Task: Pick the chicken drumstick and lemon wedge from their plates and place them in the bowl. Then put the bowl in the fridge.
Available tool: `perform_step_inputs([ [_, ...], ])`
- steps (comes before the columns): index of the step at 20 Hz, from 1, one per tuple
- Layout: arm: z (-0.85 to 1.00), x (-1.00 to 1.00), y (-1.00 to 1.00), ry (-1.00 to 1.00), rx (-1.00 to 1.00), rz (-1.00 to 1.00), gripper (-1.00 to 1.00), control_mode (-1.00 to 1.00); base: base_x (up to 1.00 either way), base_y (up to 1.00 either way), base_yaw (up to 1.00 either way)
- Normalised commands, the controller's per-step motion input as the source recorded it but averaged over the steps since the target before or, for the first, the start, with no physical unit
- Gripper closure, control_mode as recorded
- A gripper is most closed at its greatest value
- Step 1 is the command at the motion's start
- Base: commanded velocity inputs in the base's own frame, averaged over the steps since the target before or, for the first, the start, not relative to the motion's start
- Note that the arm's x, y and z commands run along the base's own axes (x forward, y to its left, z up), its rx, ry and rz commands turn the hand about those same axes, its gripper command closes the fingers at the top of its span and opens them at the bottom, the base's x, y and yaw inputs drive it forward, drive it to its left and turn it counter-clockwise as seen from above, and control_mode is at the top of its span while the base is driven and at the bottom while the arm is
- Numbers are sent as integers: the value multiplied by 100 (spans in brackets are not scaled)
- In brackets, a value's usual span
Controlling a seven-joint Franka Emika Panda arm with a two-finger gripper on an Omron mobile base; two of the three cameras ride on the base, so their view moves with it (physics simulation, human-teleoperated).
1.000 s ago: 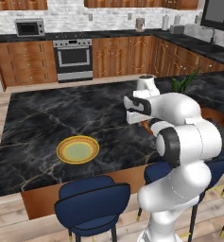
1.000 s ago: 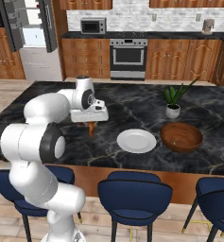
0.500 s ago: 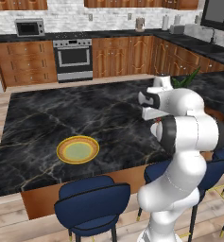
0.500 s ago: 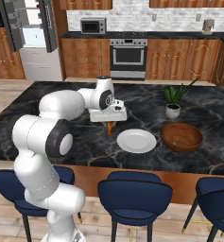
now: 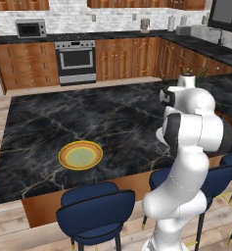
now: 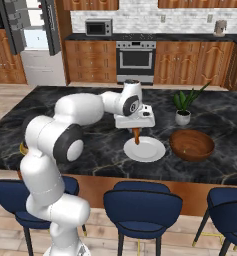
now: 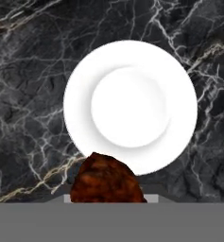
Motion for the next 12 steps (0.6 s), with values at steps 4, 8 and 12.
perform_step_inputs([
  [4, 4, 13, -75, -3, 0, 0, 100, -100, 0, 0, 0],
  [8, 0, 16, -74, -4, 1, 3, 100, -100, 0, 0, 0],
  [12, 0, 16, -73, -8, 2, 7, 100, -100, 0, 0, 0],
])
